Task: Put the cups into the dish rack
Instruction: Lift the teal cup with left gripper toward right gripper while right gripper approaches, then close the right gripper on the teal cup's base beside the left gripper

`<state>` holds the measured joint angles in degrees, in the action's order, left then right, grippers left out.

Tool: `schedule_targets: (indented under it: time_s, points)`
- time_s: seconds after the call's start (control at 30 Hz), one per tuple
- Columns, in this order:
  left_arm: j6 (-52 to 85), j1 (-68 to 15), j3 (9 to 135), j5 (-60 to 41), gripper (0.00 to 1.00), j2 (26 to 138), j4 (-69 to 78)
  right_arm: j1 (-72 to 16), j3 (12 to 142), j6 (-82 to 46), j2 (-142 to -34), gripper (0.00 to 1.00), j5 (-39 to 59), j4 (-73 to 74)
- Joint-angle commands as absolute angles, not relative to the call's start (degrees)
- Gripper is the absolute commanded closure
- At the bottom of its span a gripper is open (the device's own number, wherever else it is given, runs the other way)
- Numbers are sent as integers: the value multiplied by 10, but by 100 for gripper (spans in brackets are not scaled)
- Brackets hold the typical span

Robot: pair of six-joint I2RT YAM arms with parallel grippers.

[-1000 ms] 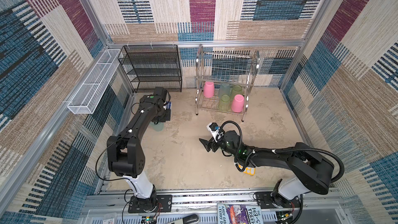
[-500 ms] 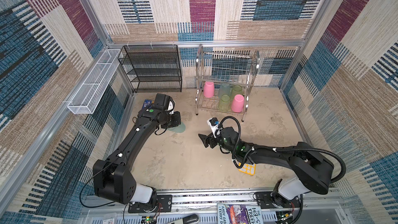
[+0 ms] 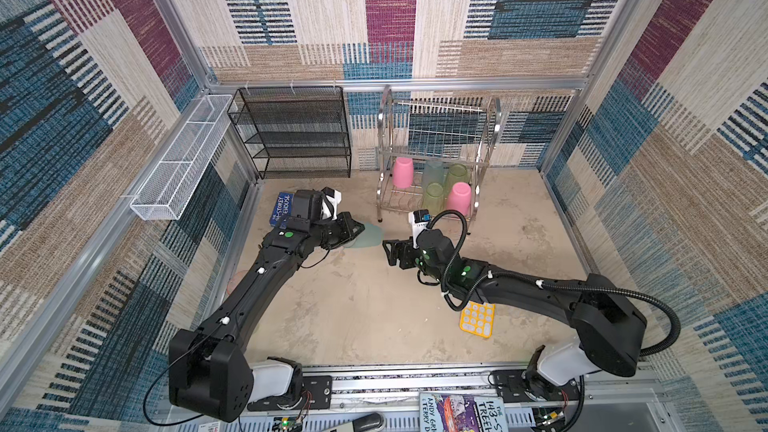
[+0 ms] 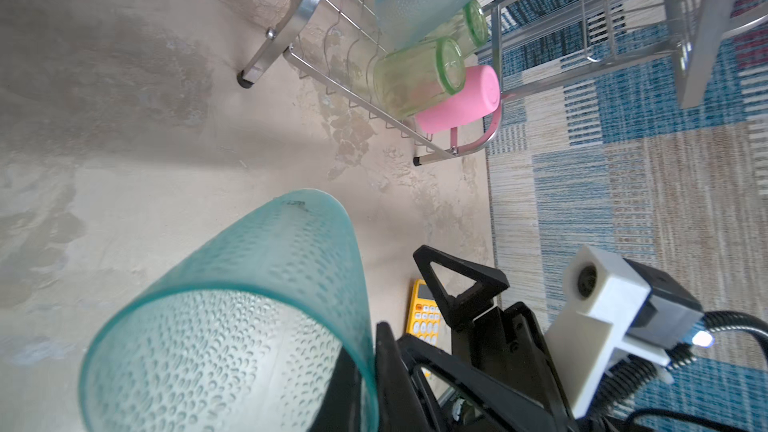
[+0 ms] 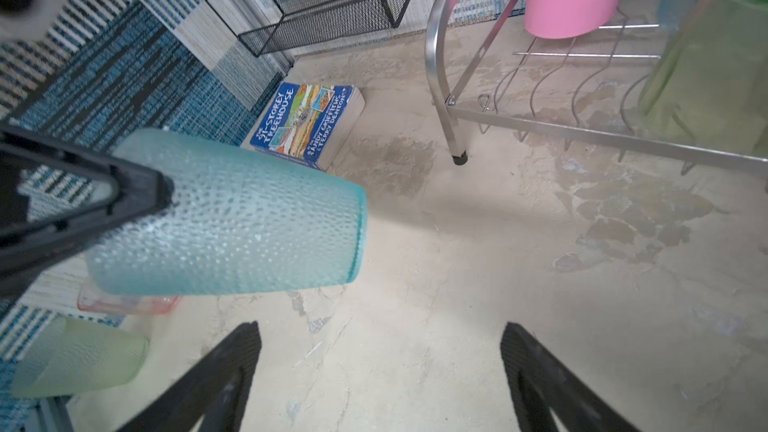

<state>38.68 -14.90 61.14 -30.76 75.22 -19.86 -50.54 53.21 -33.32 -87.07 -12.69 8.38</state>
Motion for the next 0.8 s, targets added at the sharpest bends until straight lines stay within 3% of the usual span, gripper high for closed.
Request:
schedule_targets:
  time_s: [0.0, 0.77]
  points:
    - [444, -149, 595, -358, 97, 748, -101, -503, 555, -426, -862, 6, -148, 32]
    - [649, -148, 476, -405, 97, 730, 215, -410, 516, -802, -823, 2, 7, 171]
